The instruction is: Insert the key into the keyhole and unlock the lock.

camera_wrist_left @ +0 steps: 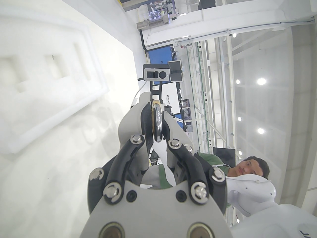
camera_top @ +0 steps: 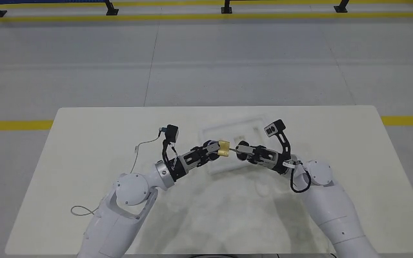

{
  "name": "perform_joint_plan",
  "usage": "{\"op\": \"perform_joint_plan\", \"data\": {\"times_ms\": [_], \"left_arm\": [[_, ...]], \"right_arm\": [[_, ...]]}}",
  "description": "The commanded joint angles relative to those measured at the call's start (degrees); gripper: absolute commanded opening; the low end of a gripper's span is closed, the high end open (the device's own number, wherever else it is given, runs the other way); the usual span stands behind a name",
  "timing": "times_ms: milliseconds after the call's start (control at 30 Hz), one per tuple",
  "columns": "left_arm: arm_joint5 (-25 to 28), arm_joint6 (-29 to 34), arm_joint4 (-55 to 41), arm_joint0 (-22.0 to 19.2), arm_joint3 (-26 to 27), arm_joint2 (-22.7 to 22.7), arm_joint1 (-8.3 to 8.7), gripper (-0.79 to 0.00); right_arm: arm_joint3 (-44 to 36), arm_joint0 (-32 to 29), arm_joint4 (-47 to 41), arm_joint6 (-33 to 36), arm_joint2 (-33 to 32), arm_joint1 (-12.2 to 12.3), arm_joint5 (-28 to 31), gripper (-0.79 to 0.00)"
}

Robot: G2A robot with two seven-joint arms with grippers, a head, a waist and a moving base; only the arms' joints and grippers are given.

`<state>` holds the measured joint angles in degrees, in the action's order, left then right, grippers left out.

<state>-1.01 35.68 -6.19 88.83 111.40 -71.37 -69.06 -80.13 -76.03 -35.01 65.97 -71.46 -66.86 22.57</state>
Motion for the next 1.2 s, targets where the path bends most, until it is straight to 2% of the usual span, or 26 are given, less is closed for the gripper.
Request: {"op": "perform_joint_plan", "data": {"times_ms": [0,633,1167], "left_arm": [[0.0,0.0,0.0,0.0,0.0,0.0,0.0,-0.785],[0.1,-0.5,-0.2,0.0,-0.2,0.2,0.04,-0.785],[-1.4,3.9,-1.7,-0.5,-0.9,-1.2,0.85,-0.785]], "right_arm": [[0.1,0.0,-0.2,-0.1,0.1,0.0,0.0,-0.785],[0.4,0.2,-1.1,0.7,-0.8,0.5,0.0,-0.785],[0.9,0.2,-1.7,3.3,-0.4,0.8,-0.4,-0.785]]}}
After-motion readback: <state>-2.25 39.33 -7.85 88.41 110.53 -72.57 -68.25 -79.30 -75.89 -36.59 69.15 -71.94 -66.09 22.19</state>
